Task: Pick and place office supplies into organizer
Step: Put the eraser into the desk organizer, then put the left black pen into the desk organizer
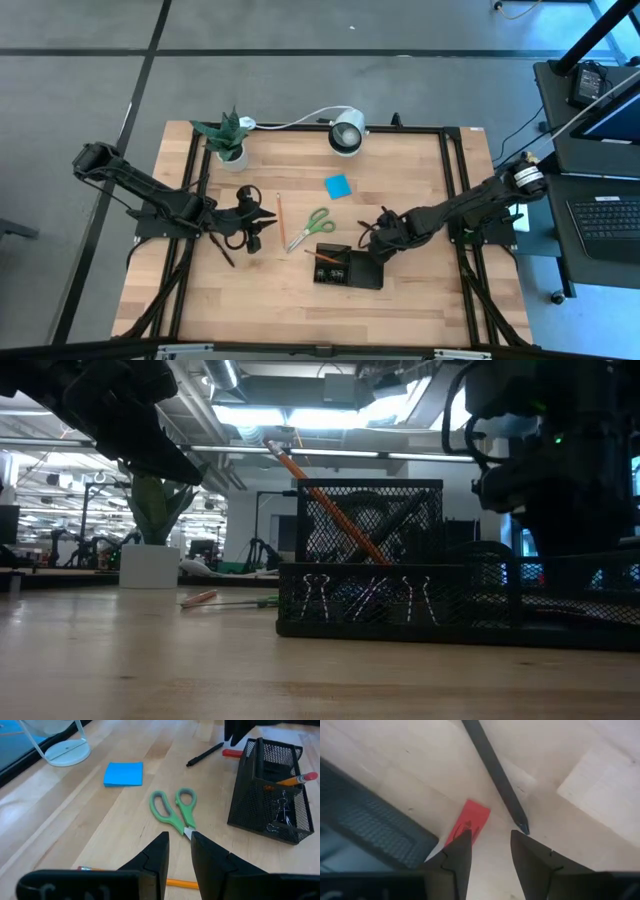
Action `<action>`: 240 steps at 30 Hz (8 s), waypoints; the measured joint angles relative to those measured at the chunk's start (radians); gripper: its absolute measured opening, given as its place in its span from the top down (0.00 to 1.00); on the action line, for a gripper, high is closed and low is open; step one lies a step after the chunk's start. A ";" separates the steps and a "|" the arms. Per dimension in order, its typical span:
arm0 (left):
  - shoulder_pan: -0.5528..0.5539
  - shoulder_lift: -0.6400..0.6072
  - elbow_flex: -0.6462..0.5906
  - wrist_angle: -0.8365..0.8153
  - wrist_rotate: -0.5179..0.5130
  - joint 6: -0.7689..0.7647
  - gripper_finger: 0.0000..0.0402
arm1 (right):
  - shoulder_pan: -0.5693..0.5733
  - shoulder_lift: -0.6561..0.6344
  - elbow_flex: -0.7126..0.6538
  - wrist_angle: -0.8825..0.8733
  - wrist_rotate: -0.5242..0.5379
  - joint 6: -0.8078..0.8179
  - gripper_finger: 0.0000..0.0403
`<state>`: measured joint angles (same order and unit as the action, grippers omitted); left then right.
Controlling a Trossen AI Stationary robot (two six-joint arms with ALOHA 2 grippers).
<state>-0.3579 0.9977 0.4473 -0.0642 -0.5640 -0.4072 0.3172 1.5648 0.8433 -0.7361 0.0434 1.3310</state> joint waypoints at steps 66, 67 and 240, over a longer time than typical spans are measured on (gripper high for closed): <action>0.000 0.000 0.000 -0.024 -0.001 0.002 0.81 | 0.048 -0.055 0.322 -0.143 0.115 -0.358 0.95; 0.000 0.000 0.000 -0.023 -0.002 0.002 0.81 | 0.066 -0.051 0.342 -0.091 0.132 -0.431 0.95; -0.089 0.115 0.291 -0.699 0.383 0.244 0.69 | 0.069 -0.350 0.214 -0.075 0.403 -0.659 0.60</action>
<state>-0.4466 1.1124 0.7385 -0.7631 -0.1805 -0.1633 0.3863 1.2144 1.0568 -0.8111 0.4460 0.6723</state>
